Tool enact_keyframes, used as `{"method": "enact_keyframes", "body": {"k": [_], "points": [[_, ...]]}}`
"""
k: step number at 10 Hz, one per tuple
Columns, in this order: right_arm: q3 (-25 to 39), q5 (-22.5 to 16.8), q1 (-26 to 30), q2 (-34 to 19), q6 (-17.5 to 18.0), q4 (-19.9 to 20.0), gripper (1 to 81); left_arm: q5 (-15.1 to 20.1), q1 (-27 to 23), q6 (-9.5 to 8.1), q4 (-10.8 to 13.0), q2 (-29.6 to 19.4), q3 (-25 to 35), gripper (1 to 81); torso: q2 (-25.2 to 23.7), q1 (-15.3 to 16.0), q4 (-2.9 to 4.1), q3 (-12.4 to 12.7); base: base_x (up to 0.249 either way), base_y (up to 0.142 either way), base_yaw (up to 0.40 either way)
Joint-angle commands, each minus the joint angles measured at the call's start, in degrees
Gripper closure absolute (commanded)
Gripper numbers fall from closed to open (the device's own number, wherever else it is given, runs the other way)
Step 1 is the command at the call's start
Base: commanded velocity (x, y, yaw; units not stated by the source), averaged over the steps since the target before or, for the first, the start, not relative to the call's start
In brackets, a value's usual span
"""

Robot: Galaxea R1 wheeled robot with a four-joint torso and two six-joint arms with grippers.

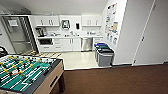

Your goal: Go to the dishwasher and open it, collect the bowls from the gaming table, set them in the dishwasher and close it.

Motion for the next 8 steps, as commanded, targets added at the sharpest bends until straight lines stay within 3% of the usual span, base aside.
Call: {"method": "enact_keyframes", "body": {"k": [1, 8], "points": [[0.55, -3.28, 2.65, -0.83, 0.03, -0.35, 1.0, 3.01, -3.02, 0.22, 0.42, -0.46, -0.43, 1.0, 0.00, 0.07, 0.00, 0.00, 0.109, 0.000, 0.000], [-0.42, -2.75, 2.30, -0.30, 0.03, -0.44, 1.0, 2.93, -3.02, 0.22, 0.60, 0.07, -0.44, 1.0, 0.02, 0.07, 0.00, -0.02, 0.178, 0.000, 0.000]]}}
